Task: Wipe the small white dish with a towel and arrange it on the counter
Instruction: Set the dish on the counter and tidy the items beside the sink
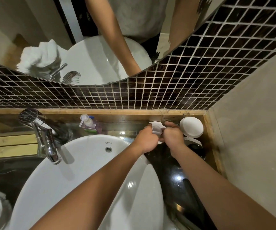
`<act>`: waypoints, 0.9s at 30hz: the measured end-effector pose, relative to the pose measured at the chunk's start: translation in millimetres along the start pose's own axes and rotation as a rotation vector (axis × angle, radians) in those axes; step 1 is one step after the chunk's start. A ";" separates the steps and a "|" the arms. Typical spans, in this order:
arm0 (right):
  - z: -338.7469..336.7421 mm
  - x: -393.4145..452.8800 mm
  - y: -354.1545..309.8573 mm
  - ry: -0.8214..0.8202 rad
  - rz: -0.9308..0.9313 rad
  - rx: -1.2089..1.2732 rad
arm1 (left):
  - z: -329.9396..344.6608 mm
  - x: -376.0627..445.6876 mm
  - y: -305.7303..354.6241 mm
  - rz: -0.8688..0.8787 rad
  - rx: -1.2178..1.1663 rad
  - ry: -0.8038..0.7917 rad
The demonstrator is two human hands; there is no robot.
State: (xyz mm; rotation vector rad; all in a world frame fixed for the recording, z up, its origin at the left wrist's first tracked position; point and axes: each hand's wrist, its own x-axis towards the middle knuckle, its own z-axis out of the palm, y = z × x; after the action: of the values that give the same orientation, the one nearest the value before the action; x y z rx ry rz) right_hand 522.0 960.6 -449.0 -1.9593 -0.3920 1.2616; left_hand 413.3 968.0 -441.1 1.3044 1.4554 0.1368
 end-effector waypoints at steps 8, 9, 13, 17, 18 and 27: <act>-1.4 -8.5 -6.7 0.007 -0.044 -0.108 | 0.2 -4.6 3.0 0.032 0.025 0.026; -2.2 -7.9 -6.3 0.000 -0.060 -0.150 | 0.0 -5.2 3.8 0.035 0.038 0.038; -3.7 -6.4 -4.4 -0.019 -0.114 -0.254 | 2.0 -7.2 4.7 0.046 0.016 0.032; -3.4 -8.7 -5.6 -0.025 -0.093 -0.196 | 2.6 -7.0 5.3 0.058 -0.026 0.020; -3.4 -9.1 -6.1 -0.019 -0.075 -0.185 | 2.8 -7.0 5.3 0.063 -0.035 0.015; -4.8 -12.5 -3.2 -0.024 -0.016 -0.108 | 3.0 -6.5 4.1 0.065 -0.069 0.024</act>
State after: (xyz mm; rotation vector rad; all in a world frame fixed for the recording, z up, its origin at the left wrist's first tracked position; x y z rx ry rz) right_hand 520.9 953.0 -437.6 -2.0283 -0.4970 1.2786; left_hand 416.6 963.1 -435.3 1.2979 1.4162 0.2444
